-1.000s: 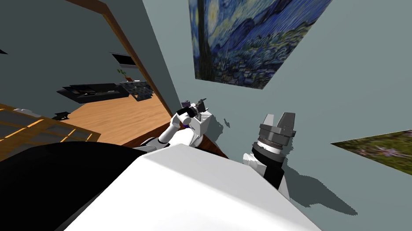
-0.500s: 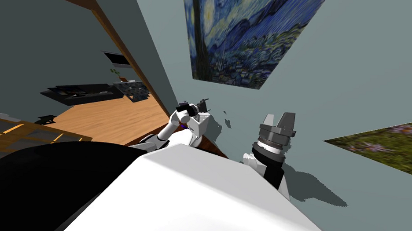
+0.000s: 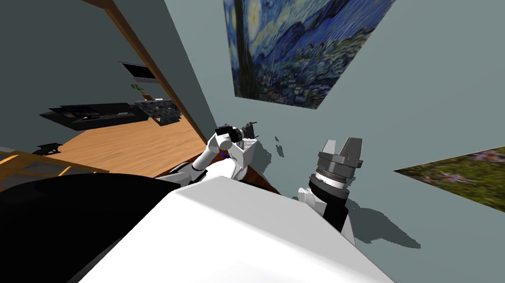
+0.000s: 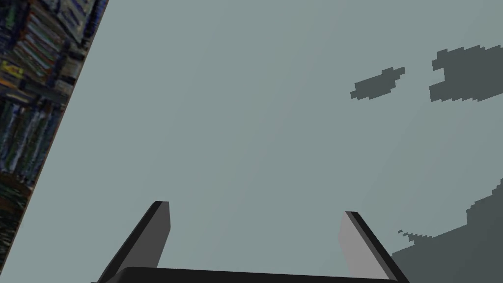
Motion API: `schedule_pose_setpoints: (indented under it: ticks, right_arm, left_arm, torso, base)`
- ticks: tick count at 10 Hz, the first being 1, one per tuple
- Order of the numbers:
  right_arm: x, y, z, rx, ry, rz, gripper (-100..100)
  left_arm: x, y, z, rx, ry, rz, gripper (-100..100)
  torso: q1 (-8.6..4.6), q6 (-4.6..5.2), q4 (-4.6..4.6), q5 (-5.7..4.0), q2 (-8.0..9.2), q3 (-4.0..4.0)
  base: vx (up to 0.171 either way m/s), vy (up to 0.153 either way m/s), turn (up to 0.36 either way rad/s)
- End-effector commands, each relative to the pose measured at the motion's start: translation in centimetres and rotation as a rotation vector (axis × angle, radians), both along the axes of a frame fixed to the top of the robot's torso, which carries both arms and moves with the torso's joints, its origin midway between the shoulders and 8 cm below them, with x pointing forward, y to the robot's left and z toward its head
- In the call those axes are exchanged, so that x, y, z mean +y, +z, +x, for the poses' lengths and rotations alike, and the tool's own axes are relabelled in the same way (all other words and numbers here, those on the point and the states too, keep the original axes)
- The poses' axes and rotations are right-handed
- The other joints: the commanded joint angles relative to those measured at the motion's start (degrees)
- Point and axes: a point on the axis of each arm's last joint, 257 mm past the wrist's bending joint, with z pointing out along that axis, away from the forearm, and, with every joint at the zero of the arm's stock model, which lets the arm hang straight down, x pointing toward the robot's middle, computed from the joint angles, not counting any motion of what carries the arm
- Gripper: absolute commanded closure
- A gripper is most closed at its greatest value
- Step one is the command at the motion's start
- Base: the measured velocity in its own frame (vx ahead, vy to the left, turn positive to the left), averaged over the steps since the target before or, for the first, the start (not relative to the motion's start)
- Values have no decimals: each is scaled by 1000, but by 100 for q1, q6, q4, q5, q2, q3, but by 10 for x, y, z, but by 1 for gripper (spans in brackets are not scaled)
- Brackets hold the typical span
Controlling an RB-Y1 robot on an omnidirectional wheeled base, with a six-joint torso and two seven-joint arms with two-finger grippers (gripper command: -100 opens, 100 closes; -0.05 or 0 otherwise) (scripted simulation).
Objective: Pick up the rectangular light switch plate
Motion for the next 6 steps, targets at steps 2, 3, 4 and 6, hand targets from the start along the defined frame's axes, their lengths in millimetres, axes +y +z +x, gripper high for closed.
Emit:
schedule_pose_setpoints:
  ticks: [2,3,4,6]
  right_arm:
    - [0,0,0,0,0,0,0]
    - [0,0,0,0,0,0,0]
    - [0,0,0,0,0,0,0]
    - [0,0,0,0,0,0,0]
  left_arm:
    - [0,0,0,0,0,0,-100]
    - [0,0,0,0,0,0,-100]
    - [0,0,0,0,0,0,-100]
    - [5,-8,5,24,13,22,-100]
  torso:
    - [3,0,1,1,3,1]
    - [-3,-1,0,0,-2,-1]
    - [-2,0,0,-1,-2,-1]
    - [1,0,0,0,1,1]
  base:
    - [2,-2,5]
    - [6,-6,19]
    - [-7,8,-24]
    - [-6,-13,4]
